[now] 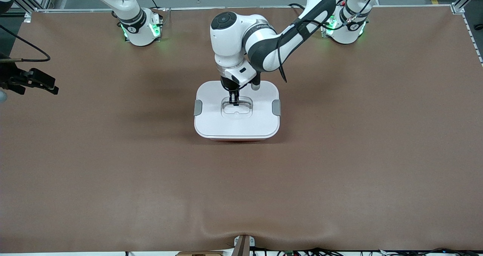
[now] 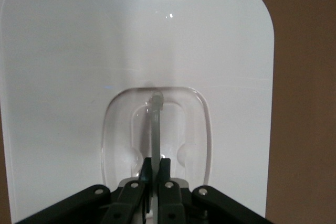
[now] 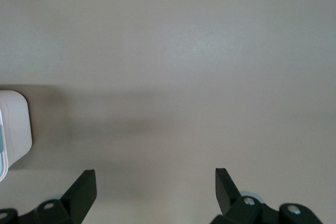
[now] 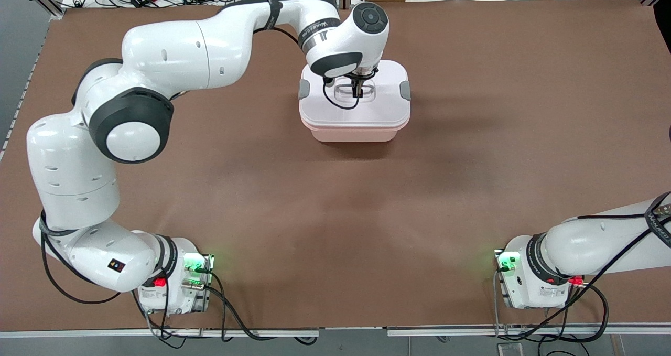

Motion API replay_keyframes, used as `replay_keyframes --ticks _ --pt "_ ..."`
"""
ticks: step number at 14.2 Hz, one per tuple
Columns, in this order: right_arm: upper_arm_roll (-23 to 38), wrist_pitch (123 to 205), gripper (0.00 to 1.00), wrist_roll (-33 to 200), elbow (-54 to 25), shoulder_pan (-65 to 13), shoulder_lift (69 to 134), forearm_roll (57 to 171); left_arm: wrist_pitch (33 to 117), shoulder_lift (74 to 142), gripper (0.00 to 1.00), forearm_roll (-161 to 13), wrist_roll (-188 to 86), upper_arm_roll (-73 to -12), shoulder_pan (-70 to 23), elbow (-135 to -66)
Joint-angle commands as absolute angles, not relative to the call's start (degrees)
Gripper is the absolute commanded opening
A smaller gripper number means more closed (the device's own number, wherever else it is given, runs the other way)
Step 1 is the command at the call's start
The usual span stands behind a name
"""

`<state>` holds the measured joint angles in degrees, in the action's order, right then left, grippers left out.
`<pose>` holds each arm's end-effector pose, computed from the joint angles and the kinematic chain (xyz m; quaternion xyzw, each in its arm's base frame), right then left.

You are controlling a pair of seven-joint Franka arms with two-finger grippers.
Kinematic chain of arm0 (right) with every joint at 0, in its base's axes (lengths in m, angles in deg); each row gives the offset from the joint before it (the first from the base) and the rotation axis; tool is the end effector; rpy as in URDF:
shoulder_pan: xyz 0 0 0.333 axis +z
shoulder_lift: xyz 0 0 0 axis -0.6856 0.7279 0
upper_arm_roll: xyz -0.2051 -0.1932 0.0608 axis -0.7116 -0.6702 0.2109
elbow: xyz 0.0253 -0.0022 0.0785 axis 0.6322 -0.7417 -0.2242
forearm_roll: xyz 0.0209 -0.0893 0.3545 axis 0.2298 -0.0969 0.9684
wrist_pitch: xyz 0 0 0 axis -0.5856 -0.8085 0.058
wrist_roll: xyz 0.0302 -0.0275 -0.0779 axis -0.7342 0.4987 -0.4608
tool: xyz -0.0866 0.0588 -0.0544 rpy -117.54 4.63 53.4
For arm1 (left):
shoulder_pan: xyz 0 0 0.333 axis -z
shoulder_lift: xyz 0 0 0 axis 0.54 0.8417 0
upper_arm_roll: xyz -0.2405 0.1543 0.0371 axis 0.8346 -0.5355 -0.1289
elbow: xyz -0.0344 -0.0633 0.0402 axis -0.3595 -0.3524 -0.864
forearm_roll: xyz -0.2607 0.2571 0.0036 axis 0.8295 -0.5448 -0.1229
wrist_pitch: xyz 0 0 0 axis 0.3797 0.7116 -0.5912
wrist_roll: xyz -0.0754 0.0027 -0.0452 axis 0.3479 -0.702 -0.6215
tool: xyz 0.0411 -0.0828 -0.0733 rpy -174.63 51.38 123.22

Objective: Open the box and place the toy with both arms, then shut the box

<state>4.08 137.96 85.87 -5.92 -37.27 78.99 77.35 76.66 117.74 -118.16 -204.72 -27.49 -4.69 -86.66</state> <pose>0.5305 -0.0289 0.5756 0.9999 -0.0045 -0.0132 0.0023 0.4066 -0.5343 0.3370 0.7125 0.6915 0.0966 0.0704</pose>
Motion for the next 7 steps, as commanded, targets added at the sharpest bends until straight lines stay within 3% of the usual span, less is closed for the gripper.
replay_keyframes --ticks 1,7 --pt "4.1 138.4 1.0 86.1 -5.4 -37.1 79.1 76.8 75.7 118.5 0.0 -121.8 -217.6 -27.6 -3.2 -85.5" --pt "4.1 139.0 1.0 86.2 -5.4 -37.0 79.2 76.9 75.7 118.8 0.0 -121.8 -217.7 -27.6 -3.1 -85.7"
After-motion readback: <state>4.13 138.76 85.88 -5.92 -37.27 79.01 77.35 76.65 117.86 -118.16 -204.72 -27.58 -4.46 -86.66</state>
